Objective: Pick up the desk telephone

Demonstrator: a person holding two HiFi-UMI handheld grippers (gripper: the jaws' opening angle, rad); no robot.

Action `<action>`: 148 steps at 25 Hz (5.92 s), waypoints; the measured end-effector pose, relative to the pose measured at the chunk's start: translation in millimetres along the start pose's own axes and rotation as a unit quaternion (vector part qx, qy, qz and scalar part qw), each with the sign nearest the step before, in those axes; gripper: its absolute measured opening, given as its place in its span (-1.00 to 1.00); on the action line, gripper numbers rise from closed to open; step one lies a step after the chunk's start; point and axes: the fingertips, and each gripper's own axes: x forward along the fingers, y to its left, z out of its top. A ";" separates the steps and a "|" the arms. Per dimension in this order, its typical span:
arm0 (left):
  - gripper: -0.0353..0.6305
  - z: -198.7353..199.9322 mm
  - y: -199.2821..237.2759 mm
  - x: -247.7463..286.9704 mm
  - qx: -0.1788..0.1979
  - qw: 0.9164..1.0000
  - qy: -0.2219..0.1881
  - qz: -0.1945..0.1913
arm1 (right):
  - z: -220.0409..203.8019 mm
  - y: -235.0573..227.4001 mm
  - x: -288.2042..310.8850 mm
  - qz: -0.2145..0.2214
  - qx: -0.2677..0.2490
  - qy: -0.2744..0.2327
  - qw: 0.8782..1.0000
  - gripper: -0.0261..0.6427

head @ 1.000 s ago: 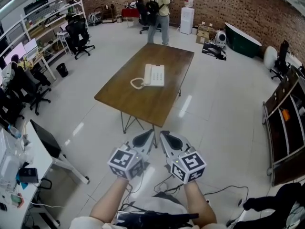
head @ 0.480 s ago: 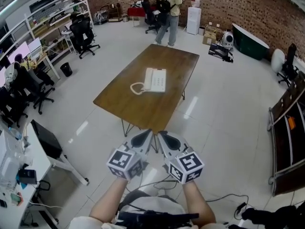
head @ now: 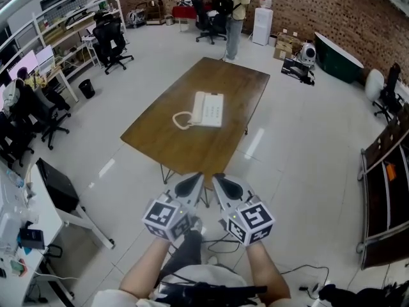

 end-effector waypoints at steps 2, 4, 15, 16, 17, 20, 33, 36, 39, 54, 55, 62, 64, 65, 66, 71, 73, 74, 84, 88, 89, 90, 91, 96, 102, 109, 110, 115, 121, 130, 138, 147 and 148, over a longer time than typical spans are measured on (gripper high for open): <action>-0.89 -3.0 6.8 6.5 -0.007 1.000 0.007 -0.001 | -1.9 -5.9 8.5 0.000 -0.002 0.001 1.000 -0.92; -0.89 -4.9 16.8 15.2 -0.009 1.000 0.007 0.000 | -3.5 -13.8 18.0 -0.002 -0.001 0.003 1.000 -0.92; -0.89 -14.7 77.5 85.8 -0.030 0.999 0.010 -0.013 | -5.5 -76.9 86.0 -0.017 0.014 0.022 1.000 -0.92; -0.89 -13.0 82.6 94.1 -0.030 0.999 0.010 -0.015 | -4.5 -82.8 92.1 -0.018 0.015 0.024 0.999 -0.92; -0.89 -11.1 88.0 101.8 -0.031 0.999 0.009 -0.016 | -3.3 -88.1 98.2 -0.018 0.016 0.026 0.999 -0.92; -0.89 -7.9 105.6 121.2 -0.035 0.999 0.010 -0.022 | 0.3 -102.5 118.2 -0.020 0.018 0.031 0.999 -0.92; -0.89 -14.9 177.3 191.0 -0.059 0.996 0.033 -0.059 | 4.6 -154.1 201.2 -0.040 0.032 0.041 0.998 -0.92; -0.89 -18.9 189.1 206.5 -0.064 0.995 0.038 -0.065 | 1.3 -166.5 216.3 -0.044 0.037 0.046 0.997 -0.92; -0.89 -21.7 201.3 220.4 -0.068 0.994 0.042 -0.071 | -1.0 -179.2 228.4 -0.048 0.046 0.050 0.997 -0.92; -0.27 -101.2 312.6 292.0 -0.156 0.976 0.133 -0.081 | -68.1 -281.5 268.3 -0.064 0.124 0.115 0.984 -0.45; -0.27 -109.2 322.1 296.3 -0.168 0.973 0.140 -0.076 | -73.9 -289.0 270.3 -0.065 0.130 0.119 0.982 -0.45; -0.10 -153.7 363.4 318.5 -0.192 0.959 0.193 -0.073 | -105.8 -327.7 287.6 -0.051 0.188 0.137 0.971 -0.24; -0.06 -167.3 369.2 324.6 -0.200 0.953 0.211 -0.082 | -119.3 -337.8 294.2 -0.043 0.212 0.151 0.964 -0.09; 0.06 -173.3 369.1 327.4 -0.202 0.950 0.221 -0.091 | -125.9 -342.0 297.1 -0.038 0.223 0.160 0.961 -0.07; 0.11 -178.2 367.9 330.3 -0.203 0.946 0.231 -0.102 | -131.8 -345.4 300.0 -0.032 0.232 0.168 0.958 -0.03; 0.11 -192.2 364.1 348.8 -0.225 0.928 0.258 -0.145 | -156.1 -363.8 310.8 -0.008 0.271 0.202 0.941 0.14; 0.12 -194.6 363.9 354.4 -0.236 0.922 0.264 -0.159 | -154.4 -365.2 318.0 0.003 0.274 0.210 0.939 0.14; 0.12 -195.1 363.4 357.0 -0.242 0.918 0.266 -0.165 | -153.6 -365.7 321.8 0.007 0.276 0.214 0.937 0.14; 0.20 -191.9 366.0 363.0 -0.272 0.905 0.267 -0.190 | -181.4 -374.6 342.4 0.021 0.295 0.275 0.915 0.13; 0.27 -193.1 371.2 363.8 -0.264 0.904 0.278 -0.188 | -185.2 -372.7 344.5 0.024 0.290 0.290 0.912 0.13; 0.29 -193.5 371.5 364.0 -0.262 0.904 0.281 -0.189 | -186.3 -372.0 344.2 0.024 0.289 0.294 0.911 0.13; 0.31 -193.7 372.0 363.9 -0.261 0.903 0.284 -0.188 | -187.2 -371.5 344.0 0.023 0.287 0.297 0.910 0.13; 0.31 -193.7 372.4 364.0 -0.261 0.903 0.285 -0.188 | -187.5 -371.4 344.3 0.022 0.287 0.299 0.910 0.13; 0.31 -196.2 362.3 370.6 -0.263 0.898 0.292 -0.197 | -188.8 -371.1 348.0 0.015 0.292 0.299 0.908 0.03; 0.20 -195.8 362.6 372.2 -0.286 0.898 0.279 -0.186 | -191.4 -374.4 349.0 -0.002 0.293 0.292 0.910 -0.03; 0.14 -189.5 361.9 370.0 -0.286 0.908 0.255 -0.169 | -186.8 -375.1 345.8 -0.017 0.300 0.270 0.915 -0.07; 0.14 -188.8 361.1 369.6 -0.282 0.909 0.254 -0.169 | -185.7 -375.2 345.2 -0.018 0.302 0.264 0.916 -0.08; 0.13 -186.4 359.2 366.4 -0.270 0.914 0.251 -0.170 | -181.8 -373.6 344.9 -0.020 0.300 0.246 0.921 -0.09; 0.12 -180.3 355.9 362.9 -0.243 0.924 0.241 -0.172 | -174.3 -371.5 342.9 -0.022 0.291 0.228 0.929 -0.10; 0.09 -157.8 341.4 358.8 -0.188 0.941 0.214 -0.184 | -158.6 -367.1 333.6 -0.030 0.282 0.187 0.941 -0.10; 0.09 -133.0 338.0 347.5 -0.170 0.953 0.181 -0.175 | -133.6 -358.1 332.9 -0.028 0.253 0.161 0.954 -0.11; 0.06 -78.1 331.0 324.4 -0.138 0.970 0.116 -0.163 | -84.0 -338.5 328.6 -0.025 0.188 0.124 0.974 -0.11; 0.06 -71.8 329.6 321.5 -0.135 0.971 0.108 -0.162 | -77.8 -336.0 327.7 -0.024 0.181 0.119 0.976 -0.11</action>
